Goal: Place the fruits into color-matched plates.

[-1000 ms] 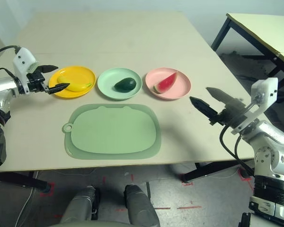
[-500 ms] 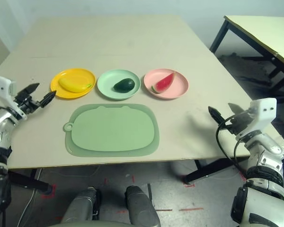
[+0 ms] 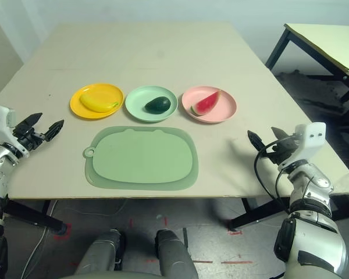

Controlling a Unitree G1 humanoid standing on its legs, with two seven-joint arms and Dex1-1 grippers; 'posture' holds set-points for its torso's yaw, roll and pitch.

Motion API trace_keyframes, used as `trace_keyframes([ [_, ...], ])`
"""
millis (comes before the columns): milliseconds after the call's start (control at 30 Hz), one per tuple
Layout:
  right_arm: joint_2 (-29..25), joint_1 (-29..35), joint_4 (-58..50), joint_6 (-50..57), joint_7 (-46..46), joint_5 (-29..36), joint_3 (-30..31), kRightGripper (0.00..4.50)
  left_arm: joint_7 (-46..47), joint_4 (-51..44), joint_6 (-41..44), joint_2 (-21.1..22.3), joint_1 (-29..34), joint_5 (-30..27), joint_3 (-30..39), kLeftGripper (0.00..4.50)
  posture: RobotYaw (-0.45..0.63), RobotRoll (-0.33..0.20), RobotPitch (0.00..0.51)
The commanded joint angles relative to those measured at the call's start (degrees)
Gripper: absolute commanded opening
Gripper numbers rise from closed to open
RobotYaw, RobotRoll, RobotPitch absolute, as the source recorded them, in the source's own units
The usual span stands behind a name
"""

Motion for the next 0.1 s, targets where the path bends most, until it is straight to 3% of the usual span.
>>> trace_keyframes([
  [33,0.6,0.3,-0.1,-0.4,-0.6,0.0,-0.3,4.5,0.0,0.5,0.3,0.9,-0.2,0.1,0.2,4.47,0.03,0.0,0.16],
  [100,0.4,1.2,-0.1,-0.6,-0.7,0.2,-0.6,4.5,-0.5,2.0,-0.5,1.2,-1.5,0.8,-0.7,4.47,0.02,0.0,0.158],
])
